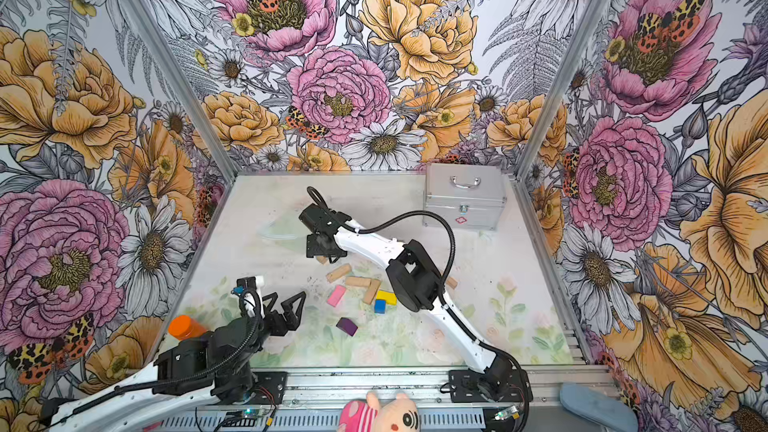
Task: Build the wood block tower
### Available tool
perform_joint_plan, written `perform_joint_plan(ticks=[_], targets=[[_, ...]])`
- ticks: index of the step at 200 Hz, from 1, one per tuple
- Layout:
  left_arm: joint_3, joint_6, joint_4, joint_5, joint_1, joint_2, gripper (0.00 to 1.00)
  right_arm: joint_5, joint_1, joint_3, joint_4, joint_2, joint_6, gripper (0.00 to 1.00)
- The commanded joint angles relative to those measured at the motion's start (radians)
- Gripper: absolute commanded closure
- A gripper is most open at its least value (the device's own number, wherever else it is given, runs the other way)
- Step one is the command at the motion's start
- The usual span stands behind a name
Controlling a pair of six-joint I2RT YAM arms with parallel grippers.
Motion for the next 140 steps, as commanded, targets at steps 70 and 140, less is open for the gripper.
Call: perform_joint_plan(ticks=[70,140], targets=[[0.067,0.074,-0.038,0.009,0.017,-0.026,0.04,0.009,0.0,0.071,-0.068,0.022,-0.024,0.56],[0.075,0.075,-0.038,0.013,0.017,-0.026,0.04,0.022,-0.046,0.067,-0.1,-0.071,-0.184,0.65]])
